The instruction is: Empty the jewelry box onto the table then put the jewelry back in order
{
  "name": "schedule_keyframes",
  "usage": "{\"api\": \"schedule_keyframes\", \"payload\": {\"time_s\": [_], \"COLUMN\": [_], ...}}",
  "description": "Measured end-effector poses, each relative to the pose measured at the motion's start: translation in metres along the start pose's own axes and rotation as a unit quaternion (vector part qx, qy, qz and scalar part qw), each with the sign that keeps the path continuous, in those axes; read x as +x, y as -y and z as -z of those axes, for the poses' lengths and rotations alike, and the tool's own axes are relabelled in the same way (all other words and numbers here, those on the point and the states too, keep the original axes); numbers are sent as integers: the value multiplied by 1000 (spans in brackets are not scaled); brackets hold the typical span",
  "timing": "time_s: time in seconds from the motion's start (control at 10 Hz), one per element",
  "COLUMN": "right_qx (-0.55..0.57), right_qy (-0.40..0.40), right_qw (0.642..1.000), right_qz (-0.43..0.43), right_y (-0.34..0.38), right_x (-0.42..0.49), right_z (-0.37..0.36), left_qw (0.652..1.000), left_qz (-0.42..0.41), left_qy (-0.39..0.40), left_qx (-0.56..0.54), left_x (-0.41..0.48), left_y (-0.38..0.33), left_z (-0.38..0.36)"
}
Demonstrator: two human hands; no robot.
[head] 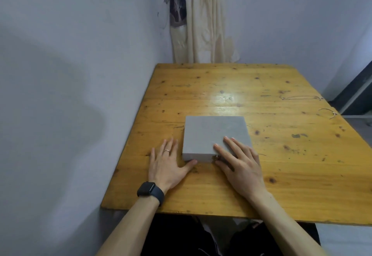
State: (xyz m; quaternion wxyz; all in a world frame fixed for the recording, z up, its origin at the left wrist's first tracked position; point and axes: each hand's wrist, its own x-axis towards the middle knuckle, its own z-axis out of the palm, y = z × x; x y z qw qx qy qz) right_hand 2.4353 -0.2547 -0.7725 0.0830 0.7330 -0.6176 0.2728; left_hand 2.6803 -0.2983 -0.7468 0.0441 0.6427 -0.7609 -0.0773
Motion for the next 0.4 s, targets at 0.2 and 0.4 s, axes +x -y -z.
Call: {"api": "schedule_keyframes", "payload": {"time_s": [0.2, 0.4], "right_qx": [3, 86], "right_qy": [29, 165], "right_qw": [999, 980], "right_qz": [-14, -72], "right_y": [2, 15], "right_x": [2, 15], "right_z": [8, 35], "left_qw": [999, 999], "left_qz": [13, 12], "left_qy": [35, 34], "left_qx": [19, 22], "left_x": [-7, -14], "left_y": [3, -2], "left_z": [2, 3]}}
